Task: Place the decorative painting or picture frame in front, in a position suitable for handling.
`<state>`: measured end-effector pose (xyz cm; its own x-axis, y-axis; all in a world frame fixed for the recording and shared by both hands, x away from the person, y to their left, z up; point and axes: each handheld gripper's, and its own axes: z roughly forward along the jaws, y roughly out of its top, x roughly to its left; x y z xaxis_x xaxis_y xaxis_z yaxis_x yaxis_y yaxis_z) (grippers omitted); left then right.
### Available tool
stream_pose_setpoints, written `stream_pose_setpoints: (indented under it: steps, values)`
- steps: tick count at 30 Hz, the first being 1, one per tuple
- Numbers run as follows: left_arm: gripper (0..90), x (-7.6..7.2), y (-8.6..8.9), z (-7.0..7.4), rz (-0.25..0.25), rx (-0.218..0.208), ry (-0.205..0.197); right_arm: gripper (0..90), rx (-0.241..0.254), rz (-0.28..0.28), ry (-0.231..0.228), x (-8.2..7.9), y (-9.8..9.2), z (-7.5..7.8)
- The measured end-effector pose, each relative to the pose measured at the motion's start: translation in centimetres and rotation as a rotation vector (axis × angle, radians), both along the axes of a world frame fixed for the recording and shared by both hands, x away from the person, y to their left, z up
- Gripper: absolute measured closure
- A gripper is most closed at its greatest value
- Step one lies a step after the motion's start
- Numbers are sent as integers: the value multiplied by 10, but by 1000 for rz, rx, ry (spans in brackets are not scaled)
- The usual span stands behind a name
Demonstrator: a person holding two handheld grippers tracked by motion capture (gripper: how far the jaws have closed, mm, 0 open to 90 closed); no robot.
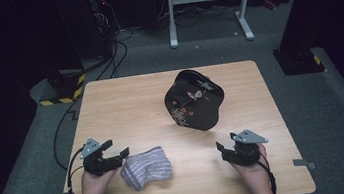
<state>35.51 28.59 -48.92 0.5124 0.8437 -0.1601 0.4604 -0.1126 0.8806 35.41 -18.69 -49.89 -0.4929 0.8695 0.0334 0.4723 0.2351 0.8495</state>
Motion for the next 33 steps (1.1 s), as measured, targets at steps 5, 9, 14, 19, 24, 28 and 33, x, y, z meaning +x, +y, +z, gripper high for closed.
stream_pose_setpoints:
  steps: [5,9,14,19,24,28,33]
  values:
    - [179,-1,0,1,5,-6,-3,326,8,7,-2,0,1,1]
    - [179,-2,0,1,3,-2,-1,324,18,8,0,1,1,1]
    - [179,-2,1,1,10,-4,-11,318,13,14,-2,1,2,1]
    - [179,-3,2,3,19,0,-32,312,5,17,0,1,2,1]
    - [189,-5,-4,8,-38,2,-15,310,2,12,-2,1,2,1]
    - [181,-8,-20,12,-124,39,-10,309,-1,14,4,2,2,0]
    - [171,-11,-41,12,-280,86,25,310,-5,17,3,2,2,0]
